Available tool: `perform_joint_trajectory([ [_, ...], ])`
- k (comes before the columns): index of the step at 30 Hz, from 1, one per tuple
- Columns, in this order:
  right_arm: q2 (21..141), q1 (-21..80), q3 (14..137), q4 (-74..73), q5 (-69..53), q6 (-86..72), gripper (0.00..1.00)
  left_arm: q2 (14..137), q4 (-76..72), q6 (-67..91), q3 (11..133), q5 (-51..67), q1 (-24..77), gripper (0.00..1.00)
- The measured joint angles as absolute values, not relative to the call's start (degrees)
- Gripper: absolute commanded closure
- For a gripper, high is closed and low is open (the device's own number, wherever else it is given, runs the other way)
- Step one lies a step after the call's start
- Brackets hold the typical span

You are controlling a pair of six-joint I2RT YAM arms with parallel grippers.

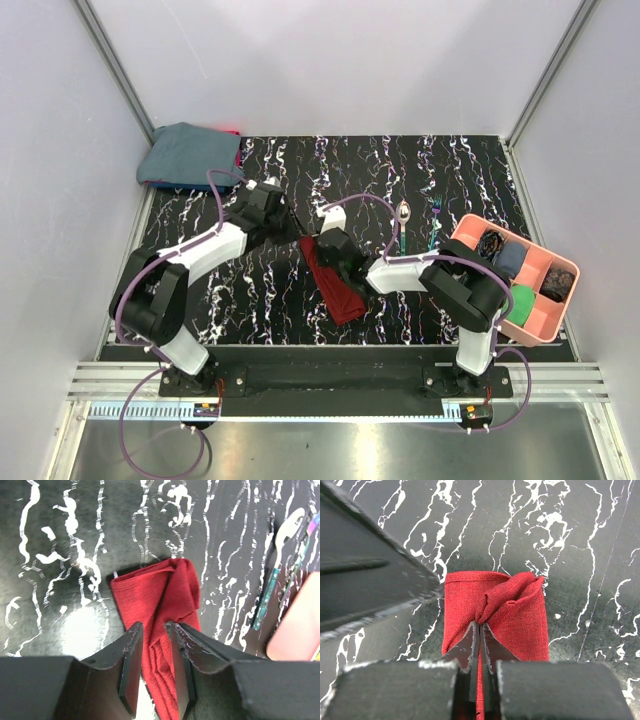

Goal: Fold the napkin into a case and place the utensils inside
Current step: Stuff the top corner of the smaller-rectangle-folded napkin into the folded napkin.

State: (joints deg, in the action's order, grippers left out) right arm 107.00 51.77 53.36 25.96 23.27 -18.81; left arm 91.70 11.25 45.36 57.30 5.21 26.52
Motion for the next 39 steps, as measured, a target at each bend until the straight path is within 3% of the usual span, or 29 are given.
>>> perform_joint_trajectory([
  [15,99.2,49.2,55.5,9.9,10.0,-12.3,1.0,96.4,9.5,42.9,58.5,7.4,26.5,0.82],
  [22,99.2,44.9,58.3,4.3,3.1,-11.1,1.0,96.8,9.4,40.5,58.5,7.4,27.5,0.76],
  [39,100.3,44.2,58.9,3.3,-4.1,-14.1,1.0,97.5,14.2,35.7,58.5,-5.2,35.0,0.76],
])
